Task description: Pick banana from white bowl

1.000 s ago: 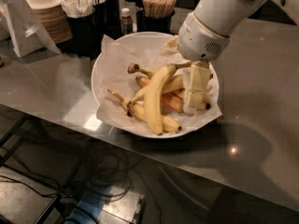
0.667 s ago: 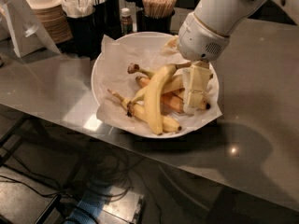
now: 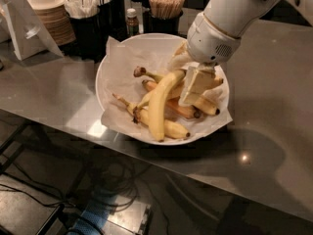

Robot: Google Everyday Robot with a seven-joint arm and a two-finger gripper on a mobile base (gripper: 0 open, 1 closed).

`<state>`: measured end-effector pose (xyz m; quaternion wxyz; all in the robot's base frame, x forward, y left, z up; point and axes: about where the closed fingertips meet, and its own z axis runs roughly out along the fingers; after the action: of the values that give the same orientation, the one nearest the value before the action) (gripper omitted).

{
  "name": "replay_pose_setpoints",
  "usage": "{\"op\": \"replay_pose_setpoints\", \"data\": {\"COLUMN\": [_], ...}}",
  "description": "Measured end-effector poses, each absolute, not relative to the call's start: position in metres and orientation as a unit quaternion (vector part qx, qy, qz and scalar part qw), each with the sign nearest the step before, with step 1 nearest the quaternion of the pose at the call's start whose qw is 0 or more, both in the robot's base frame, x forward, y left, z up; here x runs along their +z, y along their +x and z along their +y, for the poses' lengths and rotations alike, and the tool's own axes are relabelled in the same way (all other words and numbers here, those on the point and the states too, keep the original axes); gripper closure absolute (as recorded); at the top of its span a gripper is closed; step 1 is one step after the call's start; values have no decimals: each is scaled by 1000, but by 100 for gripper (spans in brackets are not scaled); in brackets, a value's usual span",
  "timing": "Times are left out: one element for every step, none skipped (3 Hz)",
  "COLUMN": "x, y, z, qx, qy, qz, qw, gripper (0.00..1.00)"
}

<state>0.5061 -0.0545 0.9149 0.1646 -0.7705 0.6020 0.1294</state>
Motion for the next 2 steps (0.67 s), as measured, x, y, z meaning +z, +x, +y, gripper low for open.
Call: {"op": "replay_pose_setpoints", "data": {"x": [915,915], "y": [506,506], "z": [-54,-54], "qx": [129,129], "qy": [-771,-771], "qz": [602,602], "qw": [165,165], "gripper": [65,88]}}
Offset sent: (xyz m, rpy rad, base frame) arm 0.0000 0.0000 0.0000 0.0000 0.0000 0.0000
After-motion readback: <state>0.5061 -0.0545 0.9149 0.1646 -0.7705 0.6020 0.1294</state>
